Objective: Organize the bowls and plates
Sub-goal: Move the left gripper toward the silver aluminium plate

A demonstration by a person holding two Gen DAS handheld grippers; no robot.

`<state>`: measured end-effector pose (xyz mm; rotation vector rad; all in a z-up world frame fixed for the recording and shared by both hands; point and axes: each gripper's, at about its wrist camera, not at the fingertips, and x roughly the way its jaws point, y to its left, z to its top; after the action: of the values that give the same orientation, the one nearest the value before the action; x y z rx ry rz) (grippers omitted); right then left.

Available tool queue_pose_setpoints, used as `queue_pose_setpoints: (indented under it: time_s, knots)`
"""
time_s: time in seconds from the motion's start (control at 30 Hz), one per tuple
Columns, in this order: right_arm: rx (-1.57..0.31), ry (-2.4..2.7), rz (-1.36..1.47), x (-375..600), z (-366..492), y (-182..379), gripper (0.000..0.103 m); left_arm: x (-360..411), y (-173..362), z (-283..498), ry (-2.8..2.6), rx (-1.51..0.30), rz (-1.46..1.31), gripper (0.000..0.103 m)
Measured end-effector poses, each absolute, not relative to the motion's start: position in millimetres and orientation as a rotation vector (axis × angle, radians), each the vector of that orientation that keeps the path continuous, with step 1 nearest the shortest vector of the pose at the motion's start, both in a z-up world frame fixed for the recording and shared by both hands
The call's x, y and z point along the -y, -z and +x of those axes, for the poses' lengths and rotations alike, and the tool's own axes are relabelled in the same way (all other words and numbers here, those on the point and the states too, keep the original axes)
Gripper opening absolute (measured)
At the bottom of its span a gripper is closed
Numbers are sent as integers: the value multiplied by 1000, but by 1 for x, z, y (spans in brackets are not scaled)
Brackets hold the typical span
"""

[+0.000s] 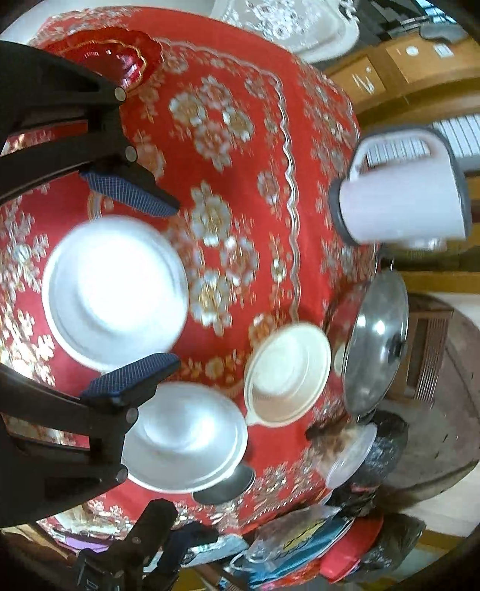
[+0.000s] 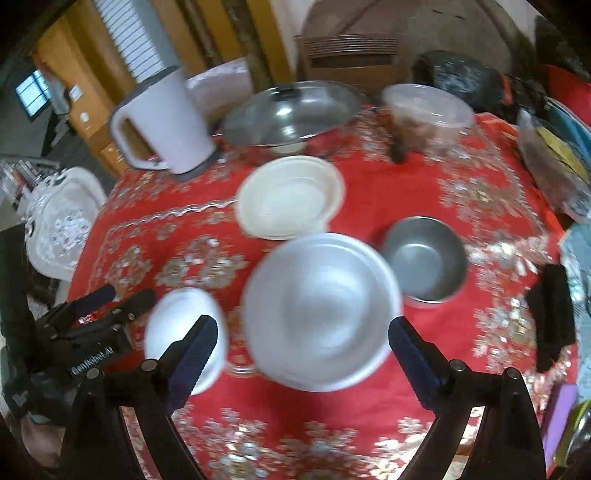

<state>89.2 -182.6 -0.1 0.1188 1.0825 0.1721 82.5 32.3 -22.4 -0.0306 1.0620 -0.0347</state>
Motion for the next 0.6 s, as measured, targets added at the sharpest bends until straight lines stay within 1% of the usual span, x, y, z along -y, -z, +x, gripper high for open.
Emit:
queue_pose_setpoints:
  time_s: [0.37, 0.6]
  knots:
    - [-1128, -98, 166, 233, 81, 19, 95, 30, 44, 111, 146, -1109, 61, 76]
    - [-1135, -68, 183, 245, 80, 32, 95, 48, 53, 120, 172, -1083, 69, 76]
